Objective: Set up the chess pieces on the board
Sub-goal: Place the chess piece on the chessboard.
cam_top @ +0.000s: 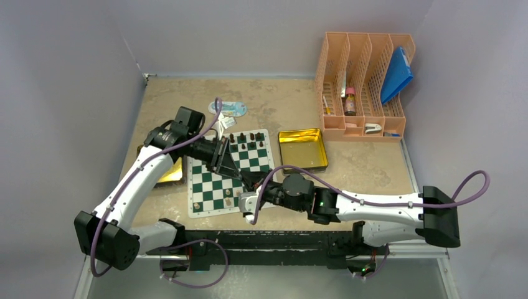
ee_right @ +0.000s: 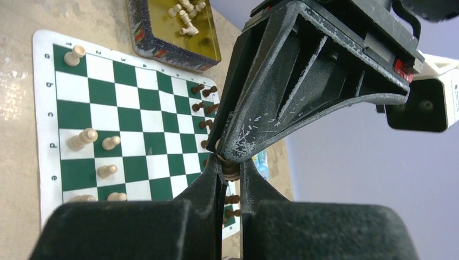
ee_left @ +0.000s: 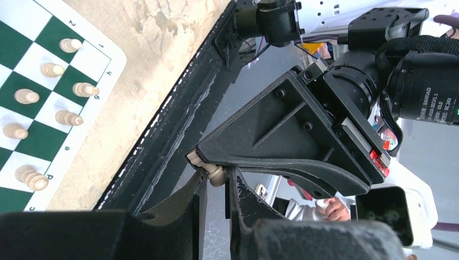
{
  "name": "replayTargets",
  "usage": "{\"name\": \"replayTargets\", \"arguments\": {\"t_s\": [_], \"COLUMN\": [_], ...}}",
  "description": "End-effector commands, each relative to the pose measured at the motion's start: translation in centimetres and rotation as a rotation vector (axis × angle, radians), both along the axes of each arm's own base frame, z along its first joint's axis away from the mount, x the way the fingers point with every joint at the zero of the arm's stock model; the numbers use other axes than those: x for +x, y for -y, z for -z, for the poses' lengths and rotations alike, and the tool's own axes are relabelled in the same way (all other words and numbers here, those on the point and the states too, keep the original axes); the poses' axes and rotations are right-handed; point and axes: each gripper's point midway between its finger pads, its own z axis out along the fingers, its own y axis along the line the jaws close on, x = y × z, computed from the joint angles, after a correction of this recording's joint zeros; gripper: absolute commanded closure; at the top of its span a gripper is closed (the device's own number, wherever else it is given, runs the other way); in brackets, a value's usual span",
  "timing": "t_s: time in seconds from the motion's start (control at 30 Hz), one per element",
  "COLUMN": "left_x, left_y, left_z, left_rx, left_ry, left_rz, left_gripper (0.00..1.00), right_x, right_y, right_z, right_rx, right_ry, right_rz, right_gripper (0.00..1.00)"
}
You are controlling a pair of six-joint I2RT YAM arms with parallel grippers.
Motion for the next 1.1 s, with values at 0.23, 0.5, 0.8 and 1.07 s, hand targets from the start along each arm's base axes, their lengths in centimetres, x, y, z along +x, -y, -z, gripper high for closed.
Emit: {"name": "replayTargets", "arguments": {"t_s": [0.23, 0.5, 0.8, 1.07], "left_x": [4.8, 6.5, 5.1, 5.0], "left_y": [0.3, -2.2, -2.3, -3.3], "left_z": [-6.4, -7.4, -6.4, -4.2], "left_rx": [-0.004, 0.102, 0.114, 0.209], "left_ry": [0.284, 0.531, 0.480, 0.415], "left_rz": [-0.177, -0.296, -0.262, -0.271], "left_gripper": [0.78, 0.72, 0.73, 0.74], "right_x": [-0.6, 0.4, 2.3, 3.5], "right_y": [-1.9, -3.4, -4.2, -4.2], "right_z": [-1.0, -2.9, -3.9, -2.8], "right_rx": [0.249, 0.381, 0.455, 0.469], "right_ry": [-0.477, -0.747, -0.954, -1.026], "right_rz": [0.068, 0.038, 0.062, 0.108], "right_gripper": [1.00, 1.00, 1.00, 1.00]}}
